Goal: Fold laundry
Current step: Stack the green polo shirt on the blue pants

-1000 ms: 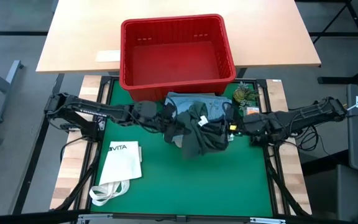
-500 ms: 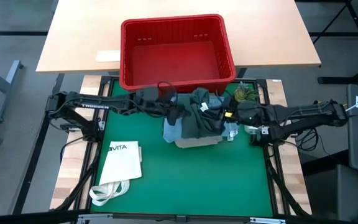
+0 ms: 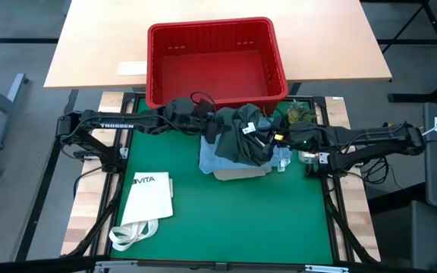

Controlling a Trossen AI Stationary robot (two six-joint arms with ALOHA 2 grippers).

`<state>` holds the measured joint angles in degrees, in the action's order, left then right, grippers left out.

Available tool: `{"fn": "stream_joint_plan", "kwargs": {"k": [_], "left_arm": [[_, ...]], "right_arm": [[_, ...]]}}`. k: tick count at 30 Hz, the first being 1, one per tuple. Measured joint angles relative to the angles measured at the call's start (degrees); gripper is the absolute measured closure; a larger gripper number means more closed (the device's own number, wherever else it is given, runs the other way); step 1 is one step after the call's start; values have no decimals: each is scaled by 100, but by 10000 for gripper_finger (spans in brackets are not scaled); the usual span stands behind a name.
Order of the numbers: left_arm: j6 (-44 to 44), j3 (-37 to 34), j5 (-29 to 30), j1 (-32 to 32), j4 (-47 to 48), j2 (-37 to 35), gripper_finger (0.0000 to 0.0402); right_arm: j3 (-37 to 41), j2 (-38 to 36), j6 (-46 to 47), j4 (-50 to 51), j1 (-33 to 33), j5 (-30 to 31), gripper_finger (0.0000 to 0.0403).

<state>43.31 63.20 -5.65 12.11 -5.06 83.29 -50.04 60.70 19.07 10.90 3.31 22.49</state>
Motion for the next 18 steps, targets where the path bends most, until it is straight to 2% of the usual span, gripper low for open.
{"fn": "stream_joint_plan", "kwargs": {"k": [11,18], "left_arm": [[4,0,13,-80,71,0,401],[4,0,91,-168,677,0,401]], "right_arm": [[2,-265,2,246,0,19,390],[2,-360,14,1006,-10,288,387]]}}
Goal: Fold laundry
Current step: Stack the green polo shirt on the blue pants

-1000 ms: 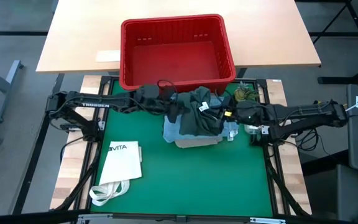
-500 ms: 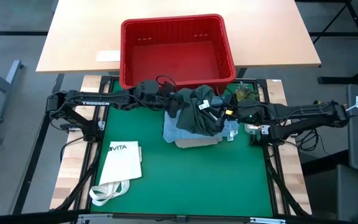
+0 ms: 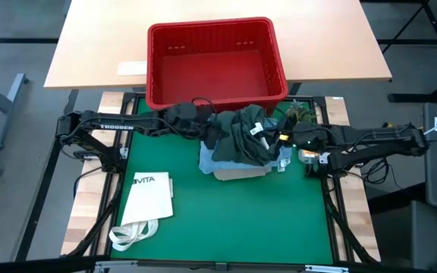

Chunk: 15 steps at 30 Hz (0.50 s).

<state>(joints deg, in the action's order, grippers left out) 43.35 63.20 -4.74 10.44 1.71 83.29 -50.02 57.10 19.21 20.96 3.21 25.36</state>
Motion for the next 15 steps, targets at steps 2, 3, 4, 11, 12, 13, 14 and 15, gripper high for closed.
{"fn": "stream_joint_plan", "kwargs": {"k": [2,3,4,11,12,13,14,15], "left_arm": [[-1,0,149,1,205,0,401],[0,0,210,4,310,0,401],[0,0,251,4,413,0,401],[-71,0,441,4,1179,0,396],[-155,0,477,4,1252,0,392],[-250,0,535,4,1311,0,388],[-366,0,599,4,1339,0,383],[-483,0,650,4,1346,0,379]], "right_arm": [[0,50,-3,160,-31,9,388],[0,81,-3,215,-33,12,389],[0,109,-1,251,-33,26,388],[0,166,-3,731,-33,118,385],[0,166,-2,805,-33,125,385],[0,166,-3,894,-33,155,385],[0,166,-3,1002,-33,206,385],[0,166,-5,1104,-33,263,385]]}}
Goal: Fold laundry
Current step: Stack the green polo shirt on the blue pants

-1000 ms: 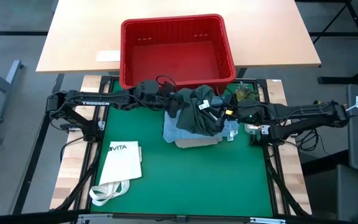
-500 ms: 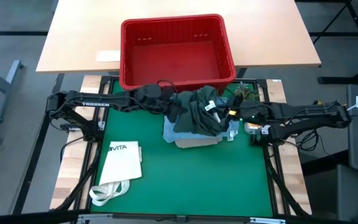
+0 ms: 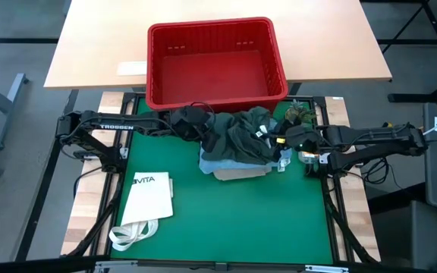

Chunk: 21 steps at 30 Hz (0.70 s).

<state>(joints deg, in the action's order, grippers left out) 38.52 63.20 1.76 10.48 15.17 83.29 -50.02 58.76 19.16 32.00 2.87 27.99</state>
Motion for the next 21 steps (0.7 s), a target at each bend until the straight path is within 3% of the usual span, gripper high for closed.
{"fn": "stream_joint_plan", "kwargs": {"k": [11,21], "left_arm": [[-327,0,226,0,410,0,368],[-485,0,360,15,859,0,358]], "right_arm": [[0,2,0,864,0,291,379],[0,2,-4,1020,2,245,373]]}}
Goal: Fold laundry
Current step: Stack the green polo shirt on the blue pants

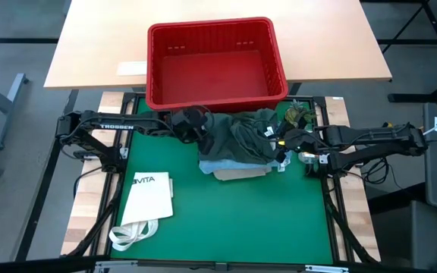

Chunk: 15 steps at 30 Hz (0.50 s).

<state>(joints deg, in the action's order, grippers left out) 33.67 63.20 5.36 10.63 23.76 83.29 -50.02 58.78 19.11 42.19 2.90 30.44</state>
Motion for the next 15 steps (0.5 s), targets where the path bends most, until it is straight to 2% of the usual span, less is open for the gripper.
{"fn": "stream_joint_plan", "kwargs": {"k": [11,15], "left_arm": [[-171,0,-3,32,105,0,249],[-344,0,-27,58,182,0,226]], "right_arm": [[0,0,-310,0,0,-466,371],[0,0,-310,51,0,-472,343]]}}
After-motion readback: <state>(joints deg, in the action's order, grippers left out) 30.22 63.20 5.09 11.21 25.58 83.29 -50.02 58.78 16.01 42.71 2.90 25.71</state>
